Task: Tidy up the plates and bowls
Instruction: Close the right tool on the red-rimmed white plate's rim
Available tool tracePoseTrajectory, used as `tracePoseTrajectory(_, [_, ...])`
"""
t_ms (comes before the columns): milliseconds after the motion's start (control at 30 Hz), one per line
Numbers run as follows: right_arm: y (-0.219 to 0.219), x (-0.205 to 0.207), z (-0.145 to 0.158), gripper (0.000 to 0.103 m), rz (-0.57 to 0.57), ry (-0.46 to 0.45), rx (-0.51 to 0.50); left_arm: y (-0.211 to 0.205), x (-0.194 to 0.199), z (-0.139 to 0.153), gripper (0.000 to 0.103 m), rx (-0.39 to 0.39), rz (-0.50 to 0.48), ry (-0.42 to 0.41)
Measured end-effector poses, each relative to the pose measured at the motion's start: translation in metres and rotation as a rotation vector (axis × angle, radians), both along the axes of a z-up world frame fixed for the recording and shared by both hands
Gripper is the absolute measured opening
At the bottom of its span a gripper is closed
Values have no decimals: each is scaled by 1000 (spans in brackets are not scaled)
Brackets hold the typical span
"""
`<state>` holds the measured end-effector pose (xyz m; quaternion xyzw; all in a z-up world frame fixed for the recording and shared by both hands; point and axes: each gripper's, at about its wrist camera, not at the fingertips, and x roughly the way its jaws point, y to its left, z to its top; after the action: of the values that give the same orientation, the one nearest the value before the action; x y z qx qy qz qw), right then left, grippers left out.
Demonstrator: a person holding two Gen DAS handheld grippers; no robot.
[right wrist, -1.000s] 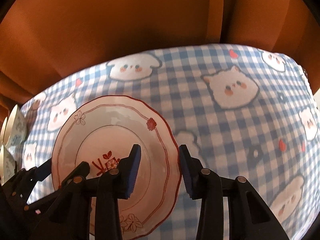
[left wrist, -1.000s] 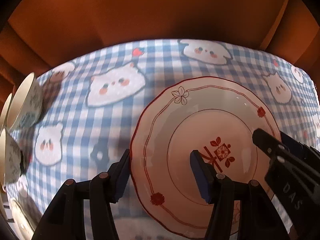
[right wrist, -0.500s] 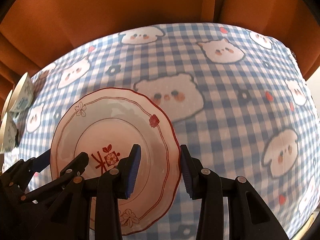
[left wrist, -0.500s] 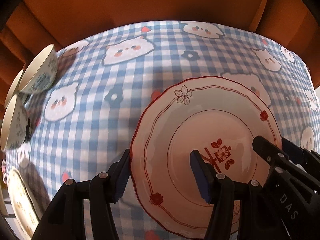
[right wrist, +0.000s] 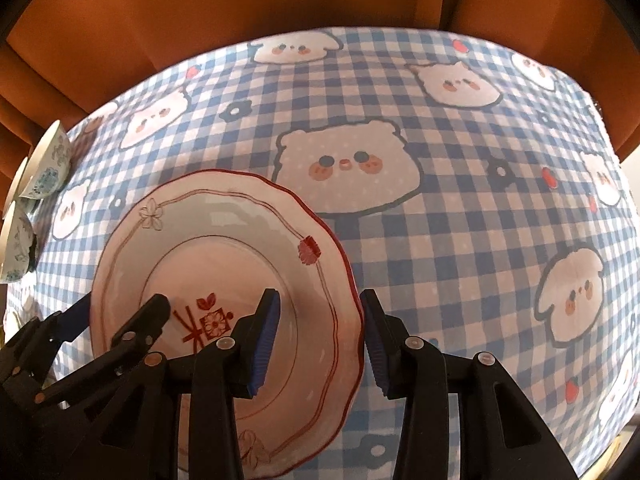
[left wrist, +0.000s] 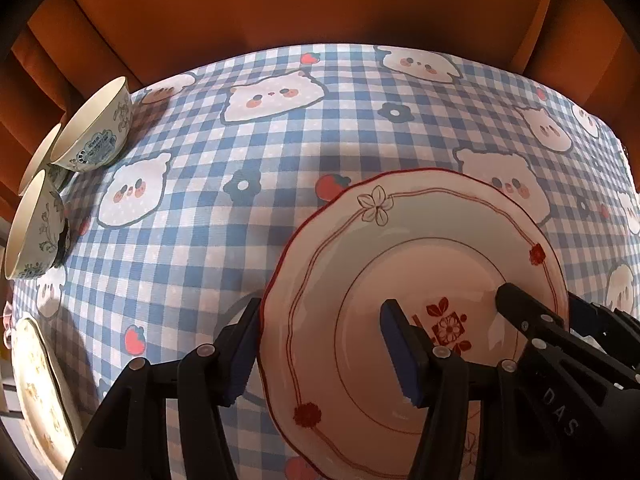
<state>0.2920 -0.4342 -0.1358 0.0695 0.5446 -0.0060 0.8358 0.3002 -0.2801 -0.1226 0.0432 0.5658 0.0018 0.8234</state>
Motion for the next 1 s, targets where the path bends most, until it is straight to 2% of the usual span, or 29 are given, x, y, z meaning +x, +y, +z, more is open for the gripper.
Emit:
tracePoseTrajectory(133, [2, 2, 0, 45, 7, -13, -1, -5, 2, 1, 57, 42, 10, -22])
tracePoseTrajectory(333, [5, 3, 2, 45, 13, 1, -21, 0, 3, 3, 57, 26, 6, -5])
tracePoseTrajectory(467, [9, 0, 8, 45, 17, -11, -21, 4, -2, 12, 57, 30, 13, -33])
tracePoseTrajectory(1000, [41, -39, 56, 45, 7, -93, -33, 42, -37, 59, 57, 2, 15, -101])
